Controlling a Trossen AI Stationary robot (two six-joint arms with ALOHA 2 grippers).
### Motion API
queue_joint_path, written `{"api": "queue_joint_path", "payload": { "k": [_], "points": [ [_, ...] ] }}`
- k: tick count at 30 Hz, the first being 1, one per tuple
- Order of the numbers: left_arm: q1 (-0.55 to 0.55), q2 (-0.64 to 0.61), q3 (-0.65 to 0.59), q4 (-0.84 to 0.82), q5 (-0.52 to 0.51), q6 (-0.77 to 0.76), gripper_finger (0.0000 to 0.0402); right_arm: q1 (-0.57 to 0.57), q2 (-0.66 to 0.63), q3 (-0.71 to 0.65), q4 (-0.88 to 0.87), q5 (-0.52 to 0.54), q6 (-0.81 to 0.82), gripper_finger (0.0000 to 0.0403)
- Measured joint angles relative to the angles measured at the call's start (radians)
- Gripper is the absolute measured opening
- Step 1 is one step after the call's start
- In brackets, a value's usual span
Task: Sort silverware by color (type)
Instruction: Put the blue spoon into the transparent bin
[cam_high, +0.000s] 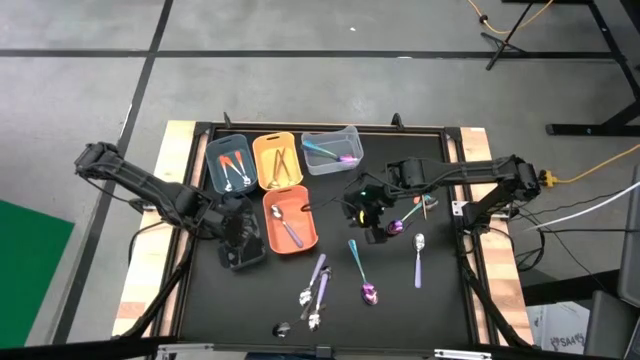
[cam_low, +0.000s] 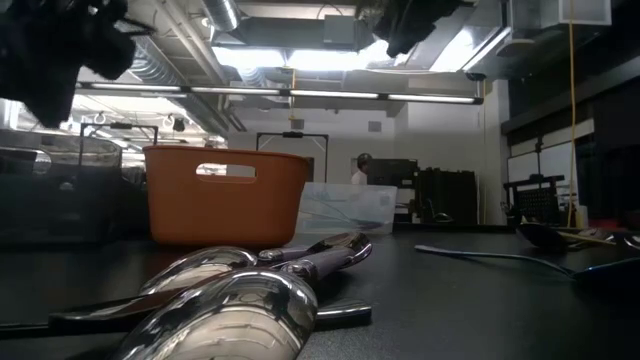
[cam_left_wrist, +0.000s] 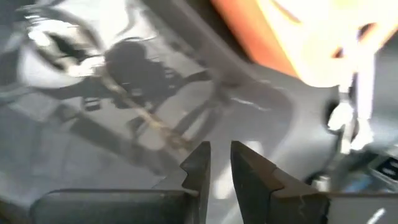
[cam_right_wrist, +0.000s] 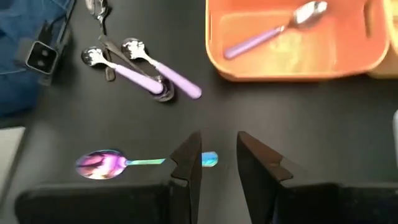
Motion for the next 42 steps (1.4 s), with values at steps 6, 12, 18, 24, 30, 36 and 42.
{"api": "queue_joint_path", "payload": {
  "k": [6,12,18,24,30,36,42],
  "points": [
    [0.000,-0.007,0.000,0.156,-0.006,0.165,0.0056,0.013,-0.001,-0.022,-0.010,0.010,0.232,0.0088],
    [0.000,-0.007,0.000,0.319,-0.008,0.334,0.0056,0.084,-0.001,-0.088,0.005,0.052,0.490,0.0088],
    [0.000,-0.007,0.000,0.354,-0.010,0.402,0.0056,0.177,-0.001,-0.147,0.003,0.178,0.855,0.0088],
    [0.000,-0.007,0.000,0.353,-0.055,0.508,0.0056,0.286,0.003,-0.196,0.007,0.339,1.228,0.0088],
    [0.000,-0.007,0.000,0.348,-0.089,0.579,0.0056,0.382,0.064,-0.210,0.009,0.457,1.429,0.0088],
    [0.000,-0.006,0.000,0.348,-0.089,0.600,0.0056,0.434,0.184,-0.210,0.041,0.468,1.459,0.0088],
    [0.000,-0.006,0.000,0.345,-0.089,0.613,0.0056,0.436,0.290,-0.210,0.122,0.438,1.459,0.0088]
  ]
}}
